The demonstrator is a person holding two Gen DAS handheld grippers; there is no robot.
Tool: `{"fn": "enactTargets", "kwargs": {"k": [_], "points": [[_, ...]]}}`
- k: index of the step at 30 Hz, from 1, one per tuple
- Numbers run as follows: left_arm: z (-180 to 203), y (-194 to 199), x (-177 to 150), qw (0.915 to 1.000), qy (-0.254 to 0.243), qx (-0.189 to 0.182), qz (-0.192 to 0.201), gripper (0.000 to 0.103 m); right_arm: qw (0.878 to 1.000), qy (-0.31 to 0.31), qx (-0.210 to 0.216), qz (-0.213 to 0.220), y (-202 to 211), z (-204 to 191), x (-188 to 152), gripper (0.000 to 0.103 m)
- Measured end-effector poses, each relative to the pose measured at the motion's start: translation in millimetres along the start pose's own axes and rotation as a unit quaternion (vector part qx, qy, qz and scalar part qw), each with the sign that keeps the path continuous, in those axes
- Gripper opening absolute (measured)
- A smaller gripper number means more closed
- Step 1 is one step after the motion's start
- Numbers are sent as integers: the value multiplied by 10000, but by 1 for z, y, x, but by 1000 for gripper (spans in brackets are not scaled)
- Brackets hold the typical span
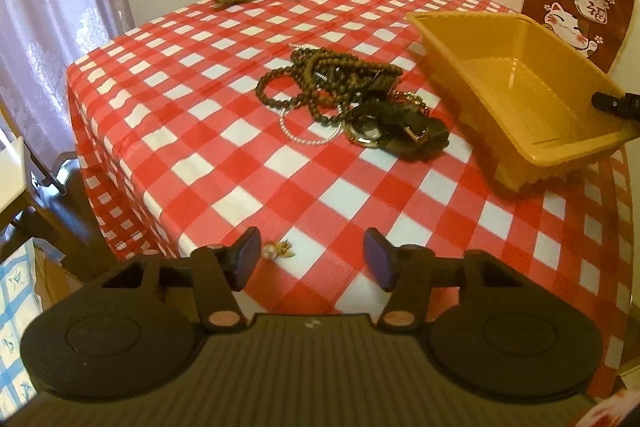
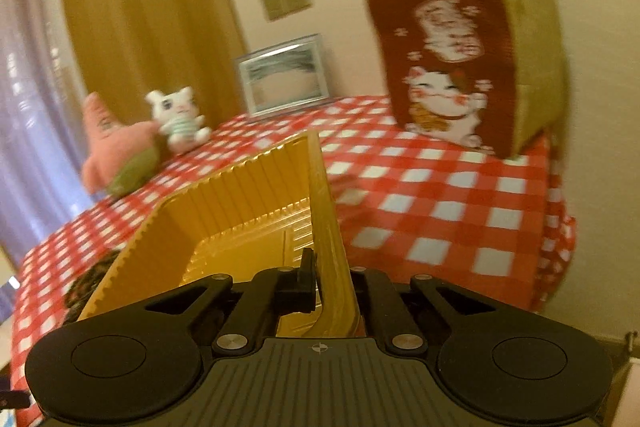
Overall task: Organize jewelry
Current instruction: 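Grasp the small pearl earring on the tablecloth with the left tool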
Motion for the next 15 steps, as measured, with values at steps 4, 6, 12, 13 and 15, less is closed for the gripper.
{"fn": "enactTargets", "kwargs": {"k": [4,6,12,13,15], "points": [[-9,-4,-3,9999,107,73,35,45,9998,128,146,-94,-3,-16,-3,5],[-13,-6,-3,9998,160,67,25,41,9997,127,180,-126,-4,-19,-3,5],[-21,-14,-7,9994,344,-31,-60,21,9996,126,184,-166,-3,-19,-3,5],[-22,-15,-7,9994,357,-28,-32,19,9996,118,183,-170,-3,-19,-3,5],[-22,-15,-8,9993,368,-47,-19,16,9996,112,185,-180,-3,-19,-2,5]]}}
Point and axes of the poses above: each gripper's, at about its wrist camera, not at the fingertips, and y roughly against the way its jaws point, z to its right, x to its top, the point moved 4 cm from there along -y, roughly the way its jaws point, and after that the axes turned 8 degrees about x, right-handed, at the moved point
